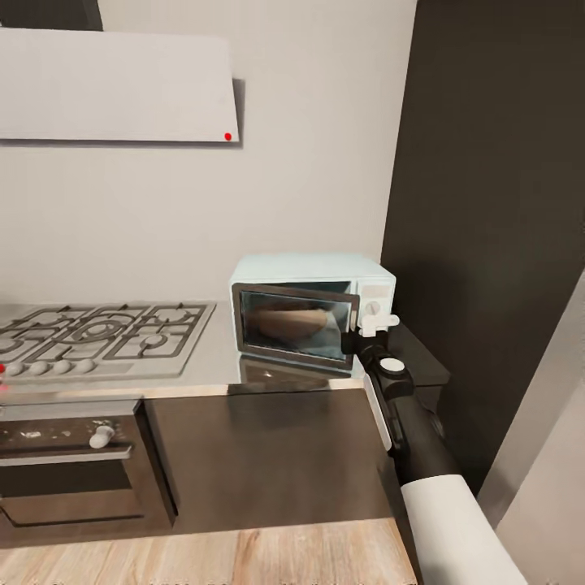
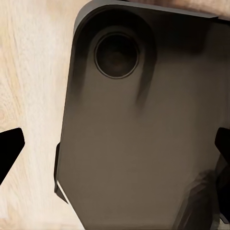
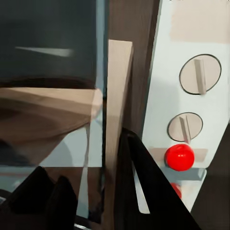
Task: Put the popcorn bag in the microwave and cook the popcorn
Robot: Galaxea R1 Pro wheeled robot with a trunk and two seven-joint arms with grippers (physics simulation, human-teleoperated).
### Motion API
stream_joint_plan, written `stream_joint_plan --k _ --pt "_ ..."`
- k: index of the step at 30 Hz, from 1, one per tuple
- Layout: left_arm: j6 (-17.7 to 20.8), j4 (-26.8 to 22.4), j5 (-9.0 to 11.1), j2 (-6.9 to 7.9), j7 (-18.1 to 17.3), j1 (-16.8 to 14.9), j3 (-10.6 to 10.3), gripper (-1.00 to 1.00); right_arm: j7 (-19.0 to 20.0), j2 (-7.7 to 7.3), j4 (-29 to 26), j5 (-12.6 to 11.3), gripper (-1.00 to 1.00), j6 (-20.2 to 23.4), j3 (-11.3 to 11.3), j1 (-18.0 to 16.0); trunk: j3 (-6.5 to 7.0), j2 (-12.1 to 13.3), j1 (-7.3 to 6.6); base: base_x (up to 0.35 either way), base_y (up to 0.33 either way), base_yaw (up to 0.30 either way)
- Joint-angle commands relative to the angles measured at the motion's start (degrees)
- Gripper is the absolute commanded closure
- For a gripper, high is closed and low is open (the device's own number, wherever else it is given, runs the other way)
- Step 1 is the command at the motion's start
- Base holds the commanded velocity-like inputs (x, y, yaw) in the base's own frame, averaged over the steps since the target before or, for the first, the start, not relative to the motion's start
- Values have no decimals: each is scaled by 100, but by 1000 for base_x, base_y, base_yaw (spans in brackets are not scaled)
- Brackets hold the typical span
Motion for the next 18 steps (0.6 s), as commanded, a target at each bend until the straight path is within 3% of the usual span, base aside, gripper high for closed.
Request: stream_joint_plan --k 1,10,18 --pt "-9 -1 31 -1 -1 -1 1 -100 -2 3 -4 -59 100 32 19 -4 -6 -3 -1 -169 143 0" --pt "-14 -1 33 -2 -1 -1 3 -100 6 3 -4 -47 100 32 19 -3 -6 -3 -1 -221 163 0" --pt "-16 -1 31 -2 -1 -1 1 -100 22 3 -4 -59 100 32 19 -6 -6 -3 -1 -16 9 0"
